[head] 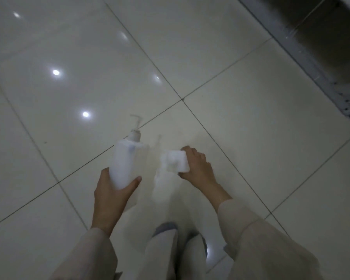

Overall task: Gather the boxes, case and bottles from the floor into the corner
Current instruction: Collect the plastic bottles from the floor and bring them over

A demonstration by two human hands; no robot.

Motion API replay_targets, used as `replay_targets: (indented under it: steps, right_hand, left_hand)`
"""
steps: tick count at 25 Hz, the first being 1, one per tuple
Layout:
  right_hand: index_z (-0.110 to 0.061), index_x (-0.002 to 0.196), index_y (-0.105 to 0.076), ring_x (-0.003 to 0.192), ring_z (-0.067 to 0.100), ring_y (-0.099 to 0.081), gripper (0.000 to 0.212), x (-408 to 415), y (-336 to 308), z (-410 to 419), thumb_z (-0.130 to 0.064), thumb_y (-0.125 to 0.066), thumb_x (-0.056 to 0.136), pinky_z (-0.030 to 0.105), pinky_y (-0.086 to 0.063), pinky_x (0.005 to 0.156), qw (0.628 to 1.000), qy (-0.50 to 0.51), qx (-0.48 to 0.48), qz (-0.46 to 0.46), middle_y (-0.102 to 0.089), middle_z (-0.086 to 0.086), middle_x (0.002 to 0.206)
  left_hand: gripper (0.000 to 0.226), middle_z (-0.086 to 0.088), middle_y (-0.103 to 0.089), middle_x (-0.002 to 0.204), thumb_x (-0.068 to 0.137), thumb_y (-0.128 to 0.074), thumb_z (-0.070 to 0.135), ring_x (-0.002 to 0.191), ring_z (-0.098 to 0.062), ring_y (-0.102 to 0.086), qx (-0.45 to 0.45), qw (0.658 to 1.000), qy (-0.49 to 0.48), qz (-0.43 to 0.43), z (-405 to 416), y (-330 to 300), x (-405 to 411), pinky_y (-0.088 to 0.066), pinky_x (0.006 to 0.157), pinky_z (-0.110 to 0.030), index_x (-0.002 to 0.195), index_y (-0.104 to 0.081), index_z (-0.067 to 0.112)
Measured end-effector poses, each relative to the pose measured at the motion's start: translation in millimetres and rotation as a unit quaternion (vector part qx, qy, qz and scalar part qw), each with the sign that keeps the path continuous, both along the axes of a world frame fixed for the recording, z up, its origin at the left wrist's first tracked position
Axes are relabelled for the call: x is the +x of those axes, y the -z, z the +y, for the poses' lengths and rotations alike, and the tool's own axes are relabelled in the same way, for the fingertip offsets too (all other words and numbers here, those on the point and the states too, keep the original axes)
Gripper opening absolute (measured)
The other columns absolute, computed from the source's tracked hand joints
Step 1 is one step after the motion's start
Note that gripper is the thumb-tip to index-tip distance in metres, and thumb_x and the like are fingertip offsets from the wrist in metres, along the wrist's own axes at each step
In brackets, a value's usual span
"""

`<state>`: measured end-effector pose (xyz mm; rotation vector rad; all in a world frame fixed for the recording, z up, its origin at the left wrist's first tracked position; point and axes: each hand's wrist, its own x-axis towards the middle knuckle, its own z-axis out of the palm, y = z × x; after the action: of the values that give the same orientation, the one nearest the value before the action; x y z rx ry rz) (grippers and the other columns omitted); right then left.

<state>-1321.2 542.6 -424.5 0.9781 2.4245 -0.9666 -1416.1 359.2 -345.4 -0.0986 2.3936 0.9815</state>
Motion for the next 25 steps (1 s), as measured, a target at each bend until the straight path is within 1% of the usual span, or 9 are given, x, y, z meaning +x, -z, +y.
replay_targets:
  steps: [3,5,8,11,13,16,18,21,25]
  right_hand:
    - [-0.022,0.116,-0.041,0.108,0.023,-0.050,0.059,-16.1,-105.5,-32.8,-0.025,-0.075,0.067,0.042,-0.048,0.085,0.985,0.088,-0.134,0.067,-0.051,-0.001,0.117]
    - [-0.020,0.114,-0.042,0.101,0.019,-0.053,0.060,-31.8,-178.9,-61.7,-0.026,-0.078,0.065,0.035,-0.048,0.081,0.977,0.046,-0.189,0.087,-0.050,0.000,0.116]
    - [-0.020,0.109,-0.042,0.099,0.018,-0.051,0.058,-63.0,-287.0,-114.5,-0.031,-0.079,0.065,0.027,-0.044,0.074,0.966,-0.052,-0.235,0.096,-0.047,0.002,0.113]
    - [-0.023,0.100,-0.039,0.097,0.017,-0.047,0.051,-99.0,-380.1,-170.2,-0.034,-0.077,0.068,0.021,-0.041,0.067,0.949,-0.118,-0.268,0.118,-0.043,0.000,0.108]
    - [-0.021,0.102,-0.040,0.097,0.016,-0.048,0.052,-123.1,-428.6,-206.9,-0.035,-0.077,0.067,0.022,-0.043,0.071,0.939,-0.155,-0.279,0.128,-0.042,0.001,0.109]
    - [-0.019,0.105,-0.042,0.098,0.019,-0.052,0.059,-161.0,-481.5,-266.3,-0.043,-0.074,0.061,0.034,-0.050,0.079,0.929,-0.208,-0.275,0.136,-0.047,0.003,0.111]
    - [-0.020,0.102,-0.042,0.095,0.021,-0.057,0.055,-178.7,-501.3,-302.5,-0.041,-0.075,0.063,0.038,-0.055,0.076,0.926,-0.213,-0.279,0.138,-0.053,0.003,0.107]
    - [-0.020,0.106,-0.042,0.091,0.017,-0.060,0.049,-199.1,-521.0,-371.6,-0.032,-0.075,0.071,0.032,-0.056,0.069,0.919,-0.213,-0.305,0.131,-0.057,-0.005,0.101]
    - [-0.023,0.108,-0.042,0.089,0.009,-0.059,0.050,-219.2,-536.8,-458.5,-0.032,-0.074,0.072,0.024,-0.051,0.063,0.910,-0.225,-0.330,0.109,-0.056,-0.005,0.102]
  left_hand:
    - [0.061,-0.003,-0.050,0.105,0.070,-0.076,0.031,0.092,-0.022,-0.047,0.014,0.998,-0.058,0.010,-33.5,-91.0,-6.3,-0.037,0.065,-0.030,0.118,-0.045,0.011]
    - [0.062,-0.004,-0.050,0.105,0.070,-0.077,0.031,0.093,-0.023,-0.048,0.021,0.995,-0.100,0.014,-59.1,-152.5,-10.5,-0.040,0.073,-0.032,0.119,-0.045,0.011]
    - [0.062,-0.004,-0.050,0.105,0.070,-0.077,0.030,0.094,-0.024,-0.048,0.041,0.981,-0.184,0.038,-103.7,-248.0,-18.0,-0.040,0.077,-0.034,0.120,-0.045,0.011]
    - [0.061,-0.005,-0.051,0.105,0.071,-0.077,0.029,0.095,-0.024,-0.050,0.071,0.951,-0.292,0.076,-159.1,-329.5,-26.5,-0.041,0.077,-0.033,0.120,-0.045,0.011]
    - [0.061,-0.005,-0.052,0.106,0.070,-0.077,0.030,0.096,-0.024,-0.051,0.085,0.927,-0.351,0.101,-199.6,-370.1,-35.3,-0.043,0.077,-0.033,0.120,-0.046,0.011]
    - [0.060,-0.005,-0.055,0.106,0.069,-0.078,0.032,0.095,-0.025,-0.054,0.094,0.891,-0.423,0.131,-269.6,-411.8,-46.1,-0.044,0.076,-0.032,0.116,-0.047,0.012]
    - [0.056,-0.005,-0.055,0.106,0.069,-0.077,0.031,0.095,-0.024,-0.054,0.103,0.877,-0.450,0.134,-310.4,-430.4,-49.5,-0.043,0.076,-0.032,0.113,-0.047,0.014]
    - [0.050,-0.005,-0.055,0.104,0.071,-0.077,0.029,0.094,-0.024,-0.054,0.121,0.850,-0.495,0.136,-379.7,-451.4,-48.1,-0.045,0.074,-0.031,0.108,-0.045,0.019]
    - [0.048,-0.004,-0.053,0.101,0.072,-0.076,0.025,0.092,-0.024,-0.053,0.134,0.822,-0.541,0.119,-453.8,-466.4,-43.6,-0.040,0.057,-0.021,0.106,-0.043,0.021]
